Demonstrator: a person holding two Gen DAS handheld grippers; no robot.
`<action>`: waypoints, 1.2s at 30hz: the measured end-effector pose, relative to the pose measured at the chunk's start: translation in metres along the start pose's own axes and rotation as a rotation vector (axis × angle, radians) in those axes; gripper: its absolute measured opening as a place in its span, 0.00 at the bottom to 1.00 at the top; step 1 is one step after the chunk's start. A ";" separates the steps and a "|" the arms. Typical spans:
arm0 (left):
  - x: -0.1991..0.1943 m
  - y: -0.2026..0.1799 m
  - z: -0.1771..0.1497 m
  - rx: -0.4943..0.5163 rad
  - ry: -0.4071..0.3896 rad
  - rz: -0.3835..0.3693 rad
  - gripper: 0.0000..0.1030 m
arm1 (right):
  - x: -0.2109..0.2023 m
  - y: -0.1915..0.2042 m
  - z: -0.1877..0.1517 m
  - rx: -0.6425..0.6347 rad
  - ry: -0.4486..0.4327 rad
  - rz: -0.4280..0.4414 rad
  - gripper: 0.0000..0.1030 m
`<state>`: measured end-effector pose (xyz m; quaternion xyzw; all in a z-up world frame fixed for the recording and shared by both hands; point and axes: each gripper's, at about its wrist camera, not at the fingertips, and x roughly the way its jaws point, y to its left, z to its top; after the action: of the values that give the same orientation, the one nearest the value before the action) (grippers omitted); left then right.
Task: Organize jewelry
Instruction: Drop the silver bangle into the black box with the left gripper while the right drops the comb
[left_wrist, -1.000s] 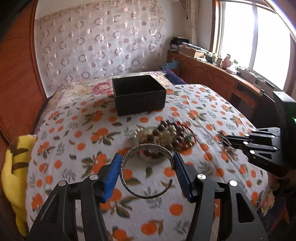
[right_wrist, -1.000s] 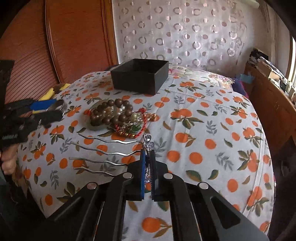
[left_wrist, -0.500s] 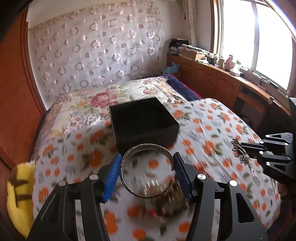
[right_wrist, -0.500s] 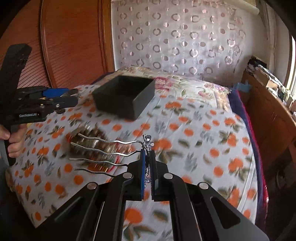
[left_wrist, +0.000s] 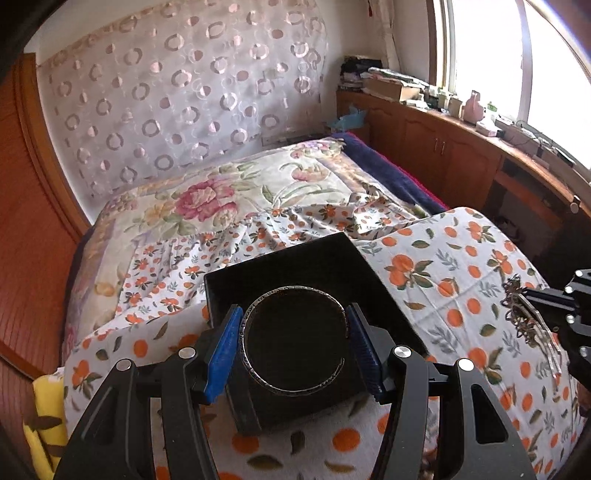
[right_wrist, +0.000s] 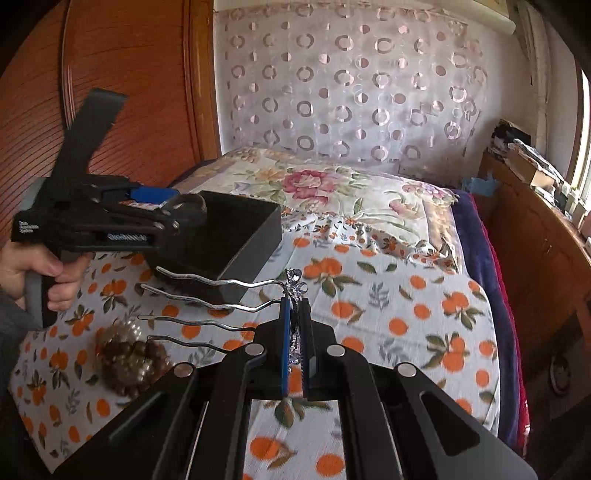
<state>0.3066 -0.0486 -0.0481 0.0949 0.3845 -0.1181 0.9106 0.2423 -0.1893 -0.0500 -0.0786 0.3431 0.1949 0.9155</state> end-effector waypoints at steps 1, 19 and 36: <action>0.002 0.001 0.001 0.000 0.002 0.001 0.53 | 0.002 0.000 0.003 -0.004 0.000 -0.001 0.05; -0.055 0.072 -0.031 -0.145 -0.108 0.035 0.72 | 0.067 0.045 0.060 -0.160 0.013 -0.023 0.06; -0.081 0.106 -0.080 -0.208 -0.118 0.060 0.73 | 0.097 0.091 0.072 -0.292 0.074 0.017 0.00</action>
<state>0.2282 0.0852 -0.0362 0.0044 0.3373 -0.0556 0.9397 0.3145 -0.0568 -0.0609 -0.2150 0.3451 0.2476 0.8794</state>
